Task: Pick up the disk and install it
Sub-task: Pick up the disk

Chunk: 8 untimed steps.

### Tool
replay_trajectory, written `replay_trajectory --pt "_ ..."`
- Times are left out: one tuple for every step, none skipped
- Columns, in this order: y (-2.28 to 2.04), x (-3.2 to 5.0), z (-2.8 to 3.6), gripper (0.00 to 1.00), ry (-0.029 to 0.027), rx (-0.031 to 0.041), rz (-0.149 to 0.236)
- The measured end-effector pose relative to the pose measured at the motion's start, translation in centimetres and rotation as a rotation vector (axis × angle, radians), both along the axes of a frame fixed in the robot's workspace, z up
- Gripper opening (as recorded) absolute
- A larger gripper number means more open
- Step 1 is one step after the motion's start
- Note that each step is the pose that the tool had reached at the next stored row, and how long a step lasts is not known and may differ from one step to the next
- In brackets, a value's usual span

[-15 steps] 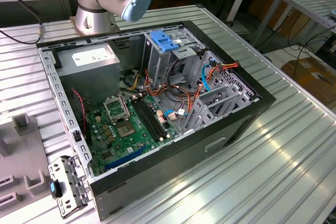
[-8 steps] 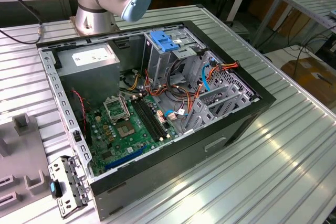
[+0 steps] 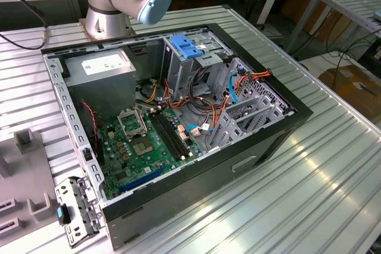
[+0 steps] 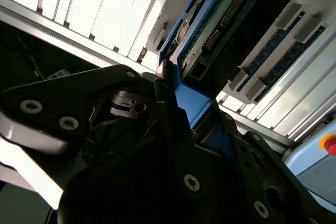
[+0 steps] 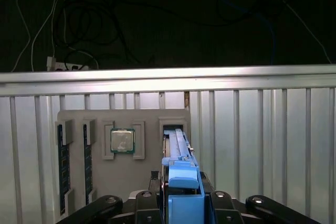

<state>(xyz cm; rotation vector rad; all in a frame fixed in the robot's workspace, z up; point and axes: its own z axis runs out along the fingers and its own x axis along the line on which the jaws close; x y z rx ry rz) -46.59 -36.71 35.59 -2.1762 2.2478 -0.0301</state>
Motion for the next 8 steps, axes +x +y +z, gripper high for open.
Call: replay_trajectory --pt "0.00 0.00 0.05 0.37 0.0000 0.0000 0.000" --pt "0.00 0.00 0.18 0.37 0.0000 0.0000 0.000" --pt "0.00 0.00 0.26 0.37 0.0001 -0.0001 0.000" --pt "0.00 0.00 0.31 0.37 0.0001 0.0000 0.000" --pt "0.00 0.00 0.39 0.37 0.0001 0.0000 0.000" --pt "0.00 0.00 0.44 0.37 0.0000 -0.0001 0.000" --pt "0.00 0.00 0.49 0.37 0.0001 -0.0001 0.000" --pt "0.00 0.00 0.56 0.37 0.0000 0.0000 0.000"
